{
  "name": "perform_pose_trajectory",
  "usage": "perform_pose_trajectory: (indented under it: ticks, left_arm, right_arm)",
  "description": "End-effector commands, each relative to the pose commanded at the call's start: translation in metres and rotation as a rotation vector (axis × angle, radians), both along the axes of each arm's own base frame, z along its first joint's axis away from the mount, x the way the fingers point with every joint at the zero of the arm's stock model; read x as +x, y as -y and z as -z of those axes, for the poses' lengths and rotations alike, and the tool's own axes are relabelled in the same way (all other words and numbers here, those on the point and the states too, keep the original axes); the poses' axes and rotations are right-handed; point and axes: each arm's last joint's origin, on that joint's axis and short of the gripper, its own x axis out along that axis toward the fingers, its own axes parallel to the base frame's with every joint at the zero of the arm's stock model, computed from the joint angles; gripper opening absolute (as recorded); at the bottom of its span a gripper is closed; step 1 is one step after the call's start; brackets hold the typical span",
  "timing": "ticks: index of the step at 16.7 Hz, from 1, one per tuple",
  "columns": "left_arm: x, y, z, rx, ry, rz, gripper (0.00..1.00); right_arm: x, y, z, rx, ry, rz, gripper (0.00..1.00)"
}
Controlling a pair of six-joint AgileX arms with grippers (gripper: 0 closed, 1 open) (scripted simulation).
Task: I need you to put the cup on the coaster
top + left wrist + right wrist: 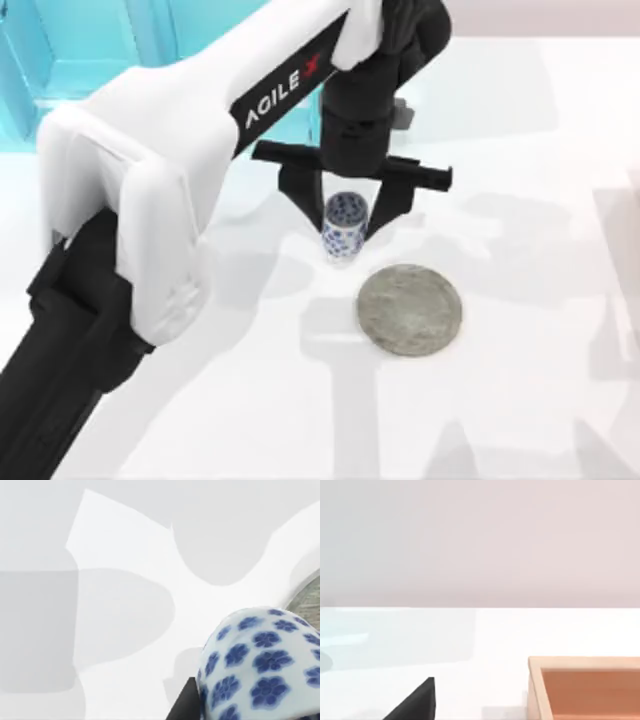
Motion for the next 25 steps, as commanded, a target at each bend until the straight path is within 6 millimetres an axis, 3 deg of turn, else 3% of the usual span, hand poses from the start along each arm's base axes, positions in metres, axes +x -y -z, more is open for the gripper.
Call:
perform_pose_trajectory:
  ticks: [3, 6, 16, 25]
  left_arm:
    - [-0.027, 0.037, -0.015, -0.012, 0.053, -0.127, 0.0]
    - [-0.046, 0.056, -0.026, -0.029, 0.087, -0.196, 0.0]
    - [-0.05, 0.062, -0.028, -0.046, 0.104, -0.211, 0.0]
    - [-0.05, 0.064, 0.031, -0.026, 0.086, -0.209, 0.0]
  right_arm:
    - [0.0, 0.0, 0.0, 0.0, 0.0, 0.0, 1.0]
    - [0.0, 0.0, 0.0, 0.0, 0.0, 0.0, 1.0]
    - [0.0, 0.0, 0.0, 0.0, 0.0, 0.0, 1.0]
    - [0.0, 0.0, 0.0, 0.0, 0.0, 0.0, 1.0]
